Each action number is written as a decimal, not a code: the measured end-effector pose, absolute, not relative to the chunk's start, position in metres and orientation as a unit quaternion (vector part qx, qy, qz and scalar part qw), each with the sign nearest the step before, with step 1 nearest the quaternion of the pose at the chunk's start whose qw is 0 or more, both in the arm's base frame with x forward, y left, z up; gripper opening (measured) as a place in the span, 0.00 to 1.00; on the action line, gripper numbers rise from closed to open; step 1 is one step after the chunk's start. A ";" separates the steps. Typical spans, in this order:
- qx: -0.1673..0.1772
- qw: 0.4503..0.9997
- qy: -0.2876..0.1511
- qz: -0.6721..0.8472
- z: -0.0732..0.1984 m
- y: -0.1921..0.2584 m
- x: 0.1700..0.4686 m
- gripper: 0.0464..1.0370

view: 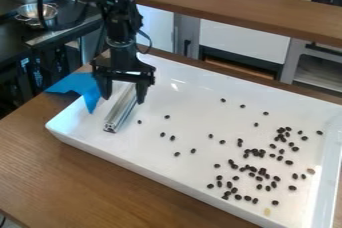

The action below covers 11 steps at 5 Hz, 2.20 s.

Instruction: Sweep into pile

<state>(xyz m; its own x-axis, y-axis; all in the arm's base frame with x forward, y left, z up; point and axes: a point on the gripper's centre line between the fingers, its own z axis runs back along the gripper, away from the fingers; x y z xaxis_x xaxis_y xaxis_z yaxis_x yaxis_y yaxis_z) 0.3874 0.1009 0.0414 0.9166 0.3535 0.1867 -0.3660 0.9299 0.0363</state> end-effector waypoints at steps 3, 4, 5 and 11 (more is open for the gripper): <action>0.059 0.979 -0.073 0.179 0.024 0.094 0.381 0.33; 0.057 0.980 -0.069 0.176 0.023 0.087 0.378 0.33; 0.046 0.983 -0.051 0.172 0.023 0.073 0.373 0.33; 0.026 0.993 -0.073 0.092 0.022 -0.071 0.344 0.33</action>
<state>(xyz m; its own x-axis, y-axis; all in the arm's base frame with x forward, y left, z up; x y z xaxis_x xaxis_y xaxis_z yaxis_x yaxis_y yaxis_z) 0.3444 -0.0709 0.0222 0.9725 0.1783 0.1501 -0.1859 0.9818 0.0384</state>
